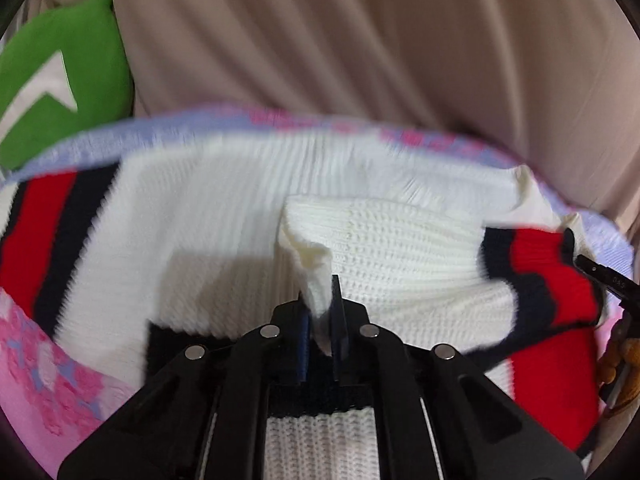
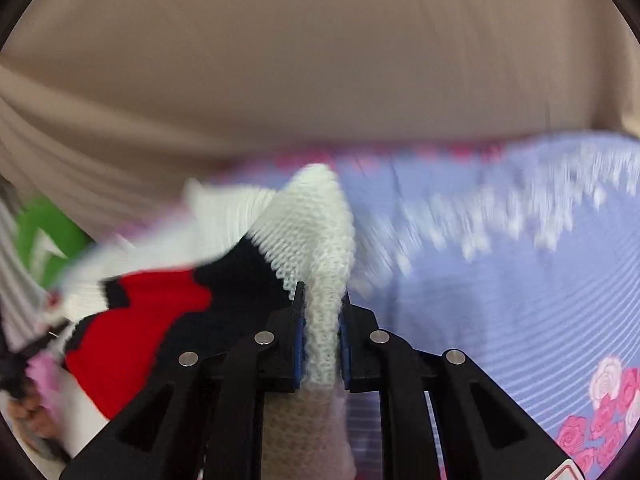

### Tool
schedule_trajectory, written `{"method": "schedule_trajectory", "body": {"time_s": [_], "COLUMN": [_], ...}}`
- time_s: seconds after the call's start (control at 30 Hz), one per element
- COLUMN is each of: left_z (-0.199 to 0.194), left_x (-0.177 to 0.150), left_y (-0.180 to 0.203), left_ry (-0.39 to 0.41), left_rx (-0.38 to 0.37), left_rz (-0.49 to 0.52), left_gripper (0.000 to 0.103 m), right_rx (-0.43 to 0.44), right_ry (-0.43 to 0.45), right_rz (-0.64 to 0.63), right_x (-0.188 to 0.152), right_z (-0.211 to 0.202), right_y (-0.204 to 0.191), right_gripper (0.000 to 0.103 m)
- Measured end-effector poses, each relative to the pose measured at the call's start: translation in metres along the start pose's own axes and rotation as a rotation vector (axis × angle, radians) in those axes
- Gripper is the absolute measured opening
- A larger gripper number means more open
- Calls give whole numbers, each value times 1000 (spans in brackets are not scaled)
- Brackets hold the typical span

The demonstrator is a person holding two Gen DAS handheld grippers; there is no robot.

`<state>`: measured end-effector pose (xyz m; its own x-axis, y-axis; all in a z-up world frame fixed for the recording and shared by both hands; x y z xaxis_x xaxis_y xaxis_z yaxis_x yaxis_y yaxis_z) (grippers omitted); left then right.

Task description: Fold small clothes

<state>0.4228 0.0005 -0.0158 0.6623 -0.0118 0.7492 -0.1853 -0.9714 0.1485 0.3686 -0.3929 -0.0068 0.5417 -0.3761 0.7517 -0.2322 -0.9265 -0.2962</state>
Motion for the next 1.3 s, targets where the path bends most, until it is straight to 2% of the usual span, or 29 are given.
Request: {"method": "schedule_trajectory", "body": {"time_s": [0.1, 0.17, 0.23, 0.3, 0.33, 0.47, 0.53, 0.57, 0.63, 0.7, 0.77, 0.8, 0.87, 0.93, 0.97, 1.0, 1.07, 1.13, 1.23, 1.3], "left_z": [-3, -4, -2, -2, -1, 0, -4, -5, -6, -7, -14, -19, -38, -63, -74, -82, -97, -101, -95, -86], "left_x": [-2, -2, -5, -4, -4, -4, -6, -8, -8, -8, -8, -9, -5, 3, 7, 12, 23, 29, 30, 27], "left_y": [5, 7, 10, 14, 15, 12, 11, 11, 12, 12, 11, 9, -4, -35, -54, -77, -134, -200, -287, -333], "left_ry": [54, 61, 64, 70, 72, 79, 84, 86, 90, 91, 107, 118, 150, 191, 206, 217, 233, 215, 157, 122], "left_rx": [34, 50, 72, 91, 104, 127, 136, 140, 145, 142, 137, 134, 121, 137, 151, 174, 264, 356, 444, 446], "left_rz": [46, 68, 89, 104, 112, 126, 133, 138, 143, 138, 127, 120, 83, 30, -1, -35, -105, -181, -325, -431], "left_gripper": [8, 8, 8, 8, 9, 10, 10, 10, 10, 11, 12, 15, 28, 47, 55, 66, 71, 81, 81, 80], "right_rx": [63, 100, 103, -4, -37, 34, 19, -1, -49, -25, 6, 21, 36, 59, 72, 88, 99, 79, 71, 66], "right_ry": [91, 132, 97, -42, -70, 21, 61, 43, -46, -15, 8, 13, 10, -10, -20, -33, -48, -61, -39, -37], "right_rz": [44, -10, -100, -216, -241, -156, -177, -192, -184, -144, -111, -117, -146, -186, -198, -210, -232, -274, -299, -296], "right_x": [16, 16, 0, -34, -46, -33, -28, -31, -47, -43, -39, -39, -45, -60, -64, -72, -87, -96, -102, -103], "right_z": [-42, -66, -70, -38, -32, -64, -72, -66, -43, -46, -57, -63, -74, -84, -84, -83, -76, -69, -71, -71], "right_y": [-11, -26, -39, -36, -30, -32, -34, -32, -23, -22, -27, -34, -47, -68, -74, -78, -86, -92, -96, -94], "right_gripper": [14, 14, 14, 12, 10, 11, 11, 11, 7, 6, 11, 14, 14, 17, 22, 25, 28, 28, 34, 38]}}
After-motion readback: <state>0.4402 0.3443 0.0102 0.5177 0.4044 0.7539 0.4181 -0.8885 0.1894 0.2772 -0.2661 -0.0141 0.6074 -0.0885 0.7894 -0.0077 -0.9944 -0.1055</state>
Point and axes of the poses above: each gripper's, at about its wrist camera, not at the fingertips, and z roughly the way its jaws point, y to its right, x to its top, the point moved 6 cm from there along z, roughly the way its jaws point, and after that the axes turned 9 degrees about y, right-handed, at the moved point
